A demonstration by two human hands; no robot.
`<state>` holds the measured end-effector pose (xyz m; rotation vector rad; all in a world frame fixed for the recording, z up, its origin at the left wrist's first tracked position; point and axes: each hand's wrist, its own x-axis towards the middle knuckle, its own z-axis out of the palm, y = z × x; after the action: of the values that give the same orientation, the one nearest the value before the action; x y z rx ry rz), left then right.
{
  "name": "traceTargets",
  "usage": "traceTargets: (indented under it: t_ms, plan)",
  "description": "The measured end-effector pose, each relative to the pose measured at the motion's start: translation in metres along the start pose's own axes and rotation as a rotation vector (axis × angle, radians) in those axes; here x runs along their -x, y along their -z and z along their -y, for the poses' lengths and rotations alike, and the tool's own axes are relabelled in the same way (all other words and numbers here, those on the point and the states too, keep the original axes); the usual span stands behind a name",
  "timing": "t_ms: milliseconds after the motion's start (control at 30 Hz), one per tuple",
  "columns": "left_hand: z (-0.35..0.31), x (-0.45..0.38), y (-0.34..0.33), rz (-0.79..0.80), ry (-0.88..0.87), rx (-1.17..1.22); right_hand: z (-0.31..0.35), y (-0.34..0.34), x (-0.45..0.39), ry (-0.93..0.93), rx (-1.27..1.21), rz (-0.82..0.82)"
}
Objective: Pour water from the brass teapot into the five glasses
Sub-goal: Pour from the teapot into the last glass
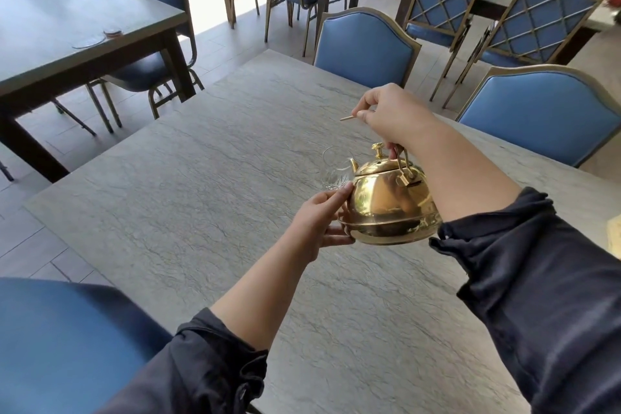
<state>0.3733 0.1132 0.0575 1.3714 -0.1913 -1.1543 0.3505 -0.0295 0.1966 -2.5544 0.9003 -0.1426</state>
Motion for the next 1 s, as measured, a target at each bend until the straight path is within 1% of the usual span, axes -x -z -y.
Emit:
traceTargets:
  t_ms: [667, 1000]
  plan:
    - [-0.0010, 0.0039, 0.0000, 0.018, -0.014, 0.013, 0.0073, 0.0055, 0.0001, 0.016, 0.007, 0.036]
    - [-0.0039, 0.0062, -0.0015, 0.005, -0.008, 0.020, 0.0091, 0.0094, 0.0012, 0.037, 0.005, 0.023]
